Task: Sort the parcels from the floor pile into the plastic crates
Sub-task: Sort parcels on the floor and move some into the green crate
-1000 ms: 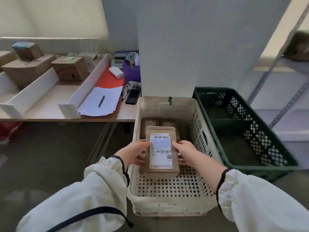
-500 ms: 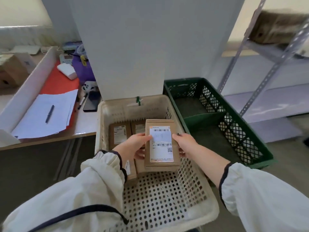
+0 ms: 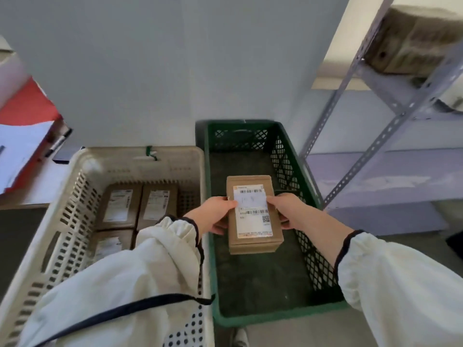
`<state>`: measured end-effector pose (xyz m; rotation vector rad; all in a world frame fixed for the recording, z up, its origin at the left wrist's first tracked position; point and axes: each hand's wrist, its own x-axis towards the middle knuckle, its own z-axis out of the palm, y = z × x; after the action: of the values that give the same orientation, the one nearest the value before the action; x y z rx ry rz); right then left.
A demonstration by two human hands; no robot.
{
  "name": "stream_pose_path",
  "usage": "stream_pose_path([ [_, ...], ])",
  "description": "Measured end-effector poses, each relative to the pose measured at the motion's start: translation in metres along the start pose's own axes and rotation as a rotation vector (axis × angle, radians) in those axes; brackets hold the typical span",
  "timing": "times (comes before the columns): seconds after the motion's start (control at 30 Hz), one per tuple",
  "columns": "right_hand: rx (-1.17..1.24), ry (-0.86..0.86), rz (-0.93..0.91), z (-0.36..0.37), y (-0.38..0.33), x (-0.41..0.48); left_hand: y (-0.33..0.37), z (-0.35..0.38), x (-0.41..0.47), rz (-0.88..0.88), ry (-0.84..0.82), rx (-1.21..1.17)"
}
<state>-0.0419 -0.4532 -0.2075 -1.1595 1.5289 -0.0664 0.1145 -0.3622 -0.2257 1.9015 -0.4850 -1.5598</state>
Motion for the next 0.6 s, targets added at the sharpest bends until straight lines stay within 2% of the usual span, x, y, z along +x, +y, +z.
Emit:
stream_pose_path([
  [0.27,-0.059,-0.14,0.099,0.006,0.037,0.061,-0.025,0.036,0.039,-0.094,0.118,0.036],
  [0.43,-0.015,-0.144,0.127,0.003,0.063,0.093,-0.047,0.066,0.07,-0.114,0.199,0.042],
  [0.6,0.025,-0.137,0.136,0.008,0.088,0.116,-0.066,0.084,0.088,-0.122,0.229,-0.053],
])
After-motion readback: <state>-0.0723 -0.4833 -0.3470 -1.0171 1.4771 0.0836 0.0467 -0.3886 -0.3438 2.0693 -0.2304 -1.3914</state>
